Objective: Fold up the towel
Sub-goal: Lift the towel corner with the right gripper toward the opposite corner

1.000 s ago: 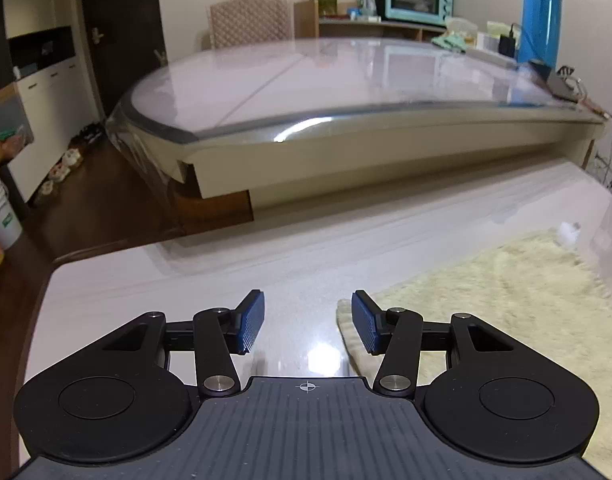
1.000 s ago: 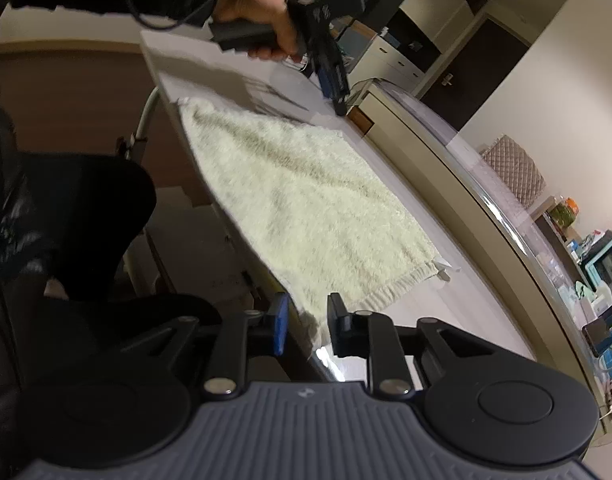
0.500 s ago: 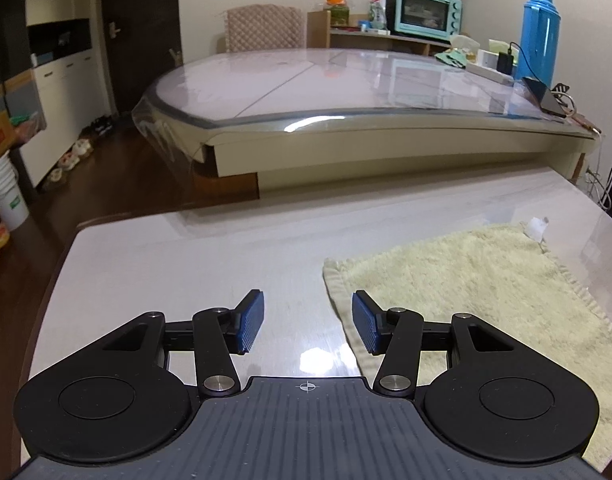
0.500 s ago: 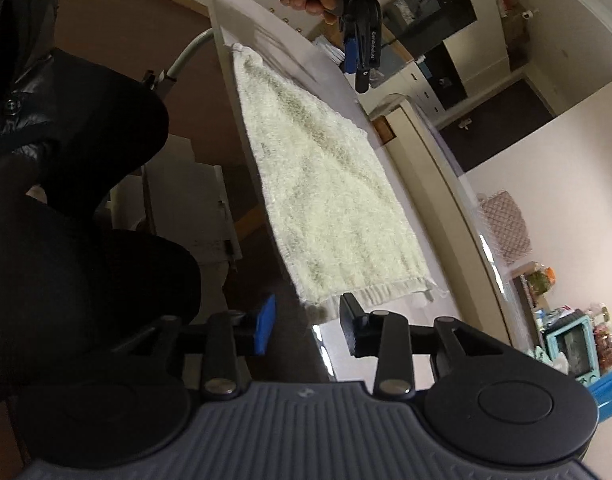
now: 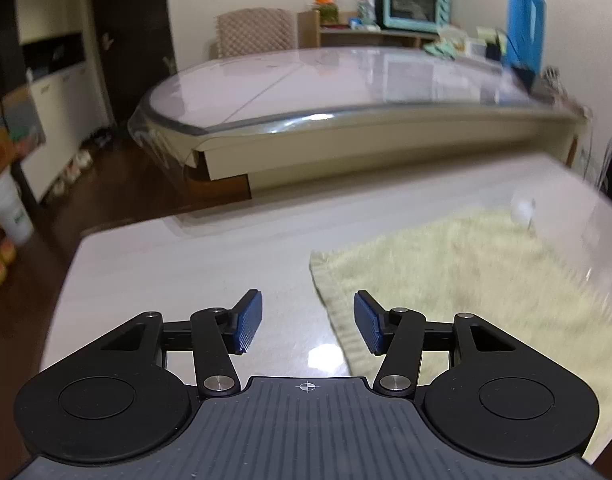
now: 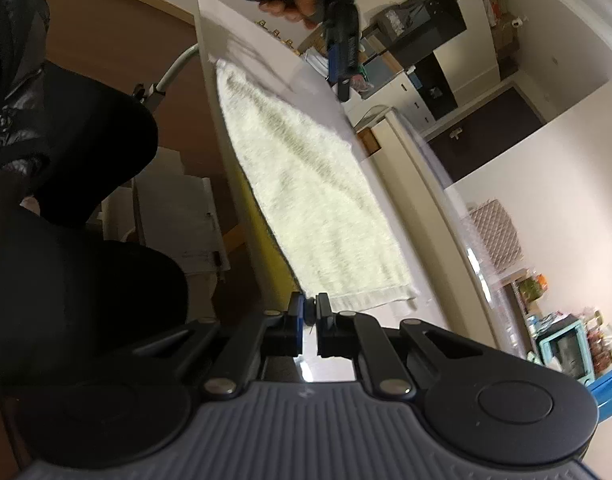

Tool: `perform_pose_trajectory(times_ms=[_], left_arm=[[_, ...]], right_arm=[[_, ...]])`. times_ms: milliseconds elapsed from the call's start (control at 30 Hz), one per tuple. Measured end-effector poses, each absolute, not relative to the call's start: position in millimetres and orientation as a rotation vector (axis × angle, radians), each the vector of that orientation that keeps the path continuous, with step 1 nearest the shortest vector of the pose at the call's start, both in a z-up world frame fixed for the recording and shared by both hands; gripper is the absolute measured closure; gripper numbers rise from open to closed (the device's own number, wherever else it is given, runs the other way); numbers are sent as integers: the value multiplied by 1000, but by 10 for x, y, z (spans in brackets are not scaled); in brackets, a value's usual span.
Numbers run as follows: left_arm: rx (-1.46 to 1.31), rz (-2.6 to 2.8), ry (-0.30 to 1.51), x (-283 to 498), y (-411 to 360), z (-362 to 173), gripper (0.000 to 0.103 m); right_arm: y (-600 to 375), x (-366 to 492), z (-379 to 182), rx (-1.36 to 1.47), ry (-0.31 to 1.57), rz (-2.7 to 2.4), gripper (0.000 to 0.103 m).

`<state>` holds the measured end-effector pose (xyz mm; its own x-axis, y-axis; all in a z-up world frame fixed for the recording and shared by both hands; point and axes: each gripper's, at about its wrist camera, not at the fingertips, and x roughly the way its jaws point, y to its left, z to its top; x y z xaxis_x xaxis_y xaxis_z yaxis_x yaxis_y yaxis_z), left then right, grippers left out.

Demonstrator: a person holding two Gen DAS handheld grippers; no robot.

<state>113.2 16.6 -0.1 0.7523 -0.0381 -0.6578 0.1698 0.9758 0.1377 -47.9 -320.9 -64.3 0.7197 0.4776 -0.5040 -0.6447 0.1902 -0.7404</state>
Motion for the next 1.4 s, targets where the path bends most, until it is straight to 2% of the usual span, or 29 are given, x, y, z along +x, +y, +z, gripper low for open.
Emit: perform_pose_trajectory(times_ms=[300, 600, 1033, 1400], left_arm=[[215, -313, 781, 729, 130, -114, 47], [178, -388, 851, 253, 225, -212, 42], [247, -414, 864, 86, 174, -306, 41], [197, -436, 881, 133, 250, -321, 41]], right_arm=[[-3152, -374, -339, -1157, 124, 790, 97], [-3097, -413, -307, -1171, 127, 792, 97], [-3083, -408, -256, -1178, 138, 766, 97], [-2851, -82, 29, -1276, 50, 805, 97]])
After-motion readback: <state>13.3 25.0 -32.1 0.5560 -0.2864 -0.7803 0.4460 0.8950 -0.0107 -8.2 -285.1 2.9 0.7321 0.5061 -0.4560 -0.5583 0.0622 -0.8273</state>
